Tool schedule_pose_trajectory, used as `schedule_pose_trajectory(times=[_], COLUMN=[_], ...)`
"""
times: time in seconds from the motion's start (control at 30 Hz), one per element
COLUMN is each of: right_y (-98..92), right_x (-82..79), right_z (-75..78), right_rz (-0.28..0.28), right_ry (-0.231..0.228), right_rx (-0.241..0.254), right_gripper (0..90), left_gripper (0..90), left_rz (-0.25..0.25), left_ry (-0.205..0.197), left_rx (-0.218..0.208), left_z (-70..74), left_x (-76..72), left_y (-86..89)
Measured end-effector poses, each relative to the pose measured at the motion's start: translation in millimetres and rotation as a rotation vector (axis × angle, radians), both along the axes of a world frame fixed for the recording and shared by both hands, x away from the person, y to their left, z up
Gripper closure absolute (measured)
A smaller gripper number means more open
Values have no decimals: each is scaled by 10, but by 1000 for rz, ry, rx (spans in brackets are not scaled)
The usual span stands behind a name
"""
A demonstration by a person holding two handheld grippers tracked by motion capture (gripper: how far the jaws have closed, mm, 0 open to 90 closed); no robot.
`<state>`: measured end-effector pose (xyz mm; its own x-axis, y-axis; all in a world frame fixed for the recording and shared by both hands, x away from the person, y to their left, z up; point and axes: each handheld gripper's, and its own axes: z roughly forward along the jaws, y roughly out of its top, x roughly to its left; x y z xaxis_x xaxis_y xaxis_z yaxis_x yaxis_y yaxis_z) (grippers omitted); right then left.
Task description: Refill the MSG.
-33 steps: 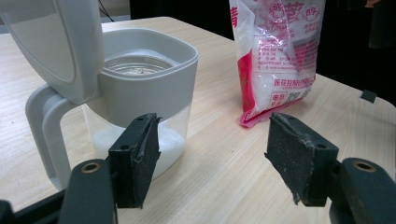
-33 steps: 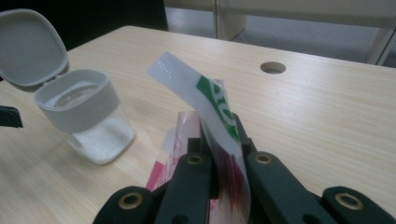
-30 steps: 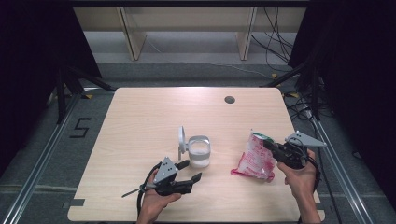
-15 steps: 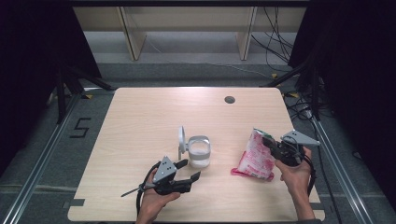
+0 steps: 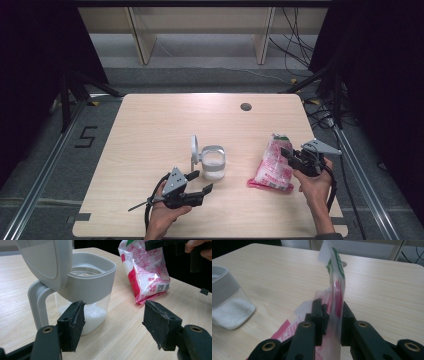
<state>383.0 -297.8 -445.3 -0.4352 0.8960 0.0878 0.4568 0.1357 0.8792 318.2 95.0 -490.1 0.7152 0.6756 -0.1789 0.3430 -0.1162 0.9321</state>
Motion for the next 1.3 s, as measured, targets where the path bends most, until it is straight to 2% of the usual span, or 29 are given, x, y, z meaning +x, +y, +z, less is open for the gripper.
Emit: schedule_pose_trajectory(times=[0.03,0.1,0.13,0.2,0.23,0.3,0.33,0.37,0.43,0.47,0.5,0.53,0.57,0.6,0.67,0.7,0.8,0.83,0.87,0.9,0.93,0.97,1.0,1.03,1.07,1.1,1.2,1.23,1.3], right_y=[6,-3,-12,-35,-20,-54,-41,-74,-81,-89,-92,-113,-90,-97,-117,-112,-52,-56,-27,-37,-22,12,-12,25,14,30,87,111,172], right_x=[-17,-8,4,3,-5,0,-17,-4,-27,-44,-69,-79,-123,-118,-129,-137,-198,-190,-216,-212,-216,-246,-232,-264,-252,-274,-299,-315,-351], right_z=[3,-22,-35,-28,-36,-31,-33,-30,-19,-14,-7,6,17,10,28,36,65,66,66,68,59,64,60,67,57,70,54,52,48], right_rz=[-14,-21,-18,-8,-30,-32,-43,-25,-31,-46,-53,-47,-72,-74,-78,-63,-86,-61,-79,-58,-52,-70,-55,-59,-51,-37,-22,-15,-4], right_ry=[29,17,4,18,34,33,49,32,29,35,25,28,44,11,0,-8,3,-19,-5,-17,-27,-1,-24,1,-27,-3,-18,-12,14], right_rx=[1,9,-3,-17,4,-30,-12,-36,-4,-19,-12,-23,19,24,-1,7,8,2,2,-7,5,27,-16,20,-15,4,16,23,48], right_gripper=[785,786,787,786,780,764,754,734,702,695,686,677,672,651,616,610,591,588,585,581,577,574,567,557,547,538,511,502,483], left_gripper=[326,327,326,326,326,326,326,326,326,326,326,326,326,326,325,325,325,325,325,324,324,324,324,324,324,323,323,324,328], left_rz=[1,2,7,7,7,7,3,0,15,15,10,13,6,6,4,9,25,28,22,23,26,35,33,34,42,47,56,50,63], left_ry=[1,1,4,5,4,2,-1,-3,4,2,-1,2,0,0,0,0,7,8,4,5,5,9,7,6,9,9,9,2,2], left_rx=[0,-5,0,0,1,0,-5,-7,-1,0,3,-1,-6,-3,-1,-2,5,2,-3,-5,-7,1,-4,-13,-5,-5,-6,-15,-7], left_z=[-1,-8,-6,-9,-8,-5,-8,-8,-1,-3,-5,-11,-18,-19,-19,-19,-10,-8,-10,-8,-6,3,6,8,18,22,36,40,65], left_x=[0,9,5,7,8,6,12,16,5,4,6,5,14,15,15,15,9,9,18,21,20,14,19,25,22,27,35,41,35], left_y=[2,10,13,14,16,23,26,32,41,44,48,48,48,52,62,64,81,87,93,102,107,117,128,135,148,163,199,210,238])
